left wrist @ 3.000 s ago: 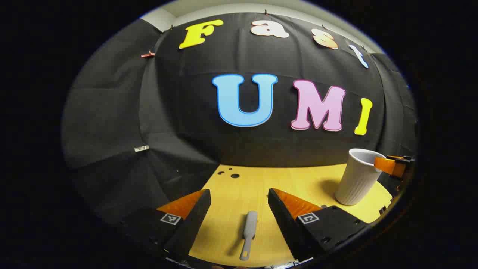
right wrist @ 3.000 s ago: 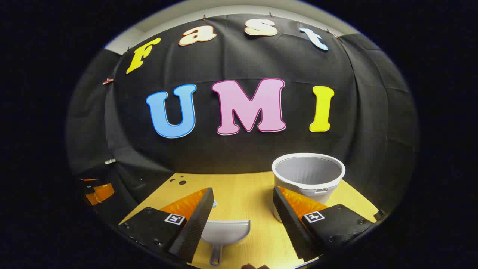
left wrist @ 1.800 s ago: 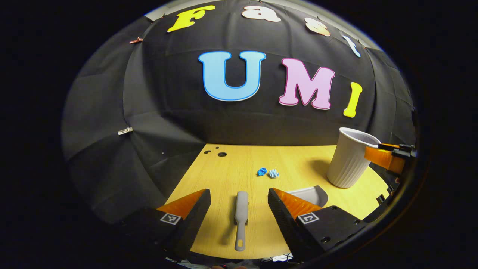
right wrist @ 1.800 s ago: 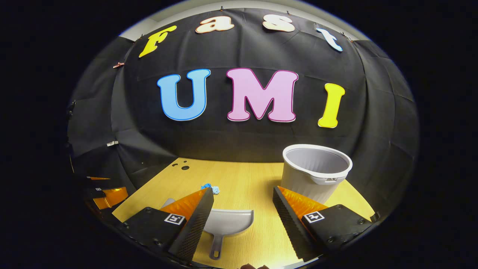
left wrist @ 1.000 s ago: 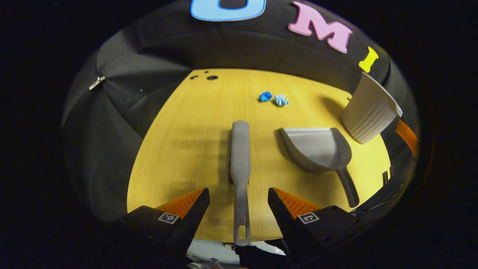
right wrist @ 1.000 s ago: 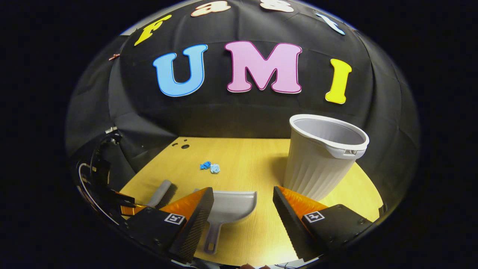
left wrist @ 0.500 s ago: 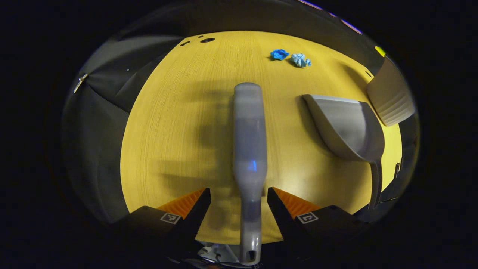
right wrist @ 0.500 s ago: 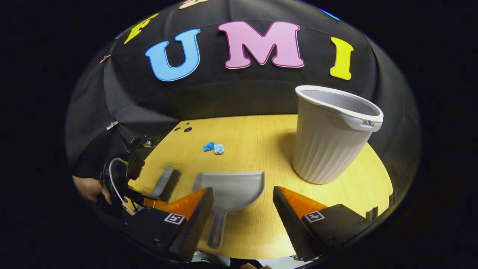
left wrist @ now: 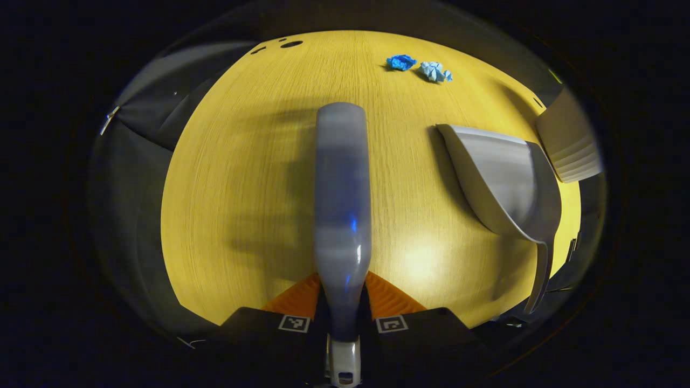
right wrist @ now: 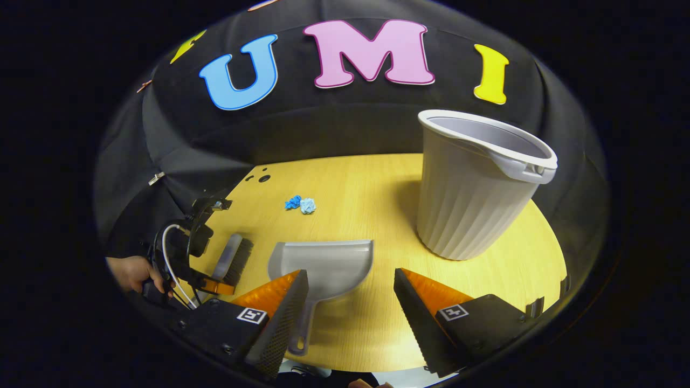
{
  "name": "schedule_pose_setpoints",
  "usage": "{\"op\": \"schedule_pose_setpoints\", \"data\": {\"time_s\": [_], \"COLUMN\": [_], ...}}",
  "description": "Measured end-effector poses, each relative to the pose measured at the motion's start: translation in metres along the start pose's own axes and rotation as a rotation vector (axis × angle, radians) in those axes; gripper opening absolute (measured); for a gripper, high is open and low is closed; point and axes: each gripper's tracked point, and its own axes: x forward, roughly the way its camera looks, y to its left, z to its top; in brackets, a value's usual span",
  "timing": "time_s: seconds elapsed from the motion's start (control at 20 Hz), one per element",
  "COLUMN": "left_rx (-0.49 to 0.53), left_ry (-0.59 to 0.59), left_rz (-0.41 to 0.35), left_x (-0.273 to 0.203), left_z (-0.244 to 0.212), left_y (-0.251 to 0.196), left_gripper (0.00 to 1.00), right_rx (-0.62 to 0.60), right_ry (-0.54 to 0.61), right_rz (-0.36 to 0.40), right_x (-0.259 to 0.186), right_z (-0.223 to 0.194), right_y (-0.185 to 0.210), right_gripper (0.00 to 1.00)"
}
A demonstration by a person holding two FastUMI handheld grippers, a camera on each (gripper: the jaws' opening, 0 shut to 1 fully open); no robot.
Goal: Pick up the small broom and dustpan from the desktop, sweep the trash into the dustpan with the broom, and then empty the trash into the garbage bin.
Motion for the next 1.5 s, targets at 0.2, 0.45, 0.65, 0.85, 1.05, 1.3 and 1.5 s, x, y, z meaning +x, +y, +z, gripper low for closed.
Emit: {"op": "schedule_pose_setpoints", "data": {"time_s": [0.2, 0.45, 0.65, 0.85, 1.05, 1.3, 1.5], "left_rx": [-0.026, -0.029, -0.017, -0.021, -0.018, 0.019, 0.020], "left_ry": [-0.031, -0.062, -0.072, -0.075, -0.083, -0.088, -0.119], "left_rz": [-0.006, -0.013, -0.013, -0.014, -0.021, 0.023, 0.047], "left_x": [0.001, 0.002, 0.002, 0.003, 0.001, -0.006, -0.015], "left_z": [0.001, 0.002, 0.003, 0.003, 0.002, 0.011, 0.050], "left_y": [0.000, 0.000, 0.000, 0.001, 0.001, 0.019, 0.038], "left_gripper": [0.28, 0.28, 0.28, 0.28, 0.28, 0.28, 0.28], "right_rx": [0.014, -0.008, -0.053, -0.084, -0.066, -0.088, -0.076], "right_ry": [0.080, 0.226, 0.340, 0.456, 0.536, 0.583, 0.640], "right_rz": [0.074, 0.095, 0.054, -0.004, -0.045, -0.033, -0.076], "right_x": [0.010, 0.027, 0.042, 0.057, 0.074, 0.095, 0.096], "right_z": [-0.008, -0.040, -0.073, -0.115, -0.138, -0.150, -0.146], "right_y": [0.028, 0.052, 0.058, 0.054, 0.049, 0.053, 0.039], "right_gripper": [0.99, 0.99, 0.99, 0.99, 0.99, 0.95, 0.50]}}
